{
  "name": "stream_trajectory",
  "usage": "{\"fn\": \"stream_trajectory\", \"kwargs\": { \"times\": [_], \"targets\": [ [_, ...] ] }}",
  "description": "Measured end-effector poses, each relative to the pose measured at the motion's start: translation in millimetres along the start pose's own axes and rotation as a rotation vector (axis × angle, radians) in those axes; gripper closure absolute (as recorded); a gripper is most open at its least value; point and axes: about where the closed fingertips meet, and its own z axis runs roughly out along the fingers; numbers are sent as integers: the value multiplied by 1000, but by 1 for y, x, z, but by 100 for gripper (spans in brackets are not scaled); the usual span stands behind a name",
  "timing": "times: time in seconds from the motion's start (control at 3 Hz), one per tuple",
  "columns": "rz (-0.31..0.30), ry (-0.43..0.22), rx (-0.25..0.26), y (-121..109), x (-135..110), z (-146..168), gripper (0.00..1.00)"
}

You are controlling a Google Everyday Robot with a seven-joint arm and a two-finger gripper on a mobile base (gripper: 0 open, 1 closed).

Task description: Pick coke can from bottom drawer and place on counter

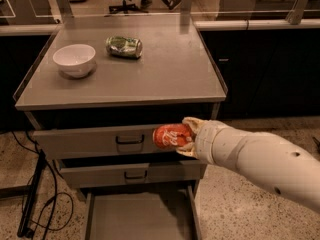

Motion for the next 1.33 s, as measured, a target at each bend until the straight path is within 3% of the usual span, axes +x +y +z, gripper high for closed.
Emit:
{"fn": "stream_trajectory", "kwargs": {
  "times": [0.33, 0.67, 1.0, 1.33],
  "targets": [
    [0, -1, 3, -2, -2, -2, 100],
    [36, -46, -12, 1, -9, 0, 100],
    [130, -239, -72, 1, -45, 1, 100],
    [168, -331, -41, -23, -48, -41, 100]
  ]
}}
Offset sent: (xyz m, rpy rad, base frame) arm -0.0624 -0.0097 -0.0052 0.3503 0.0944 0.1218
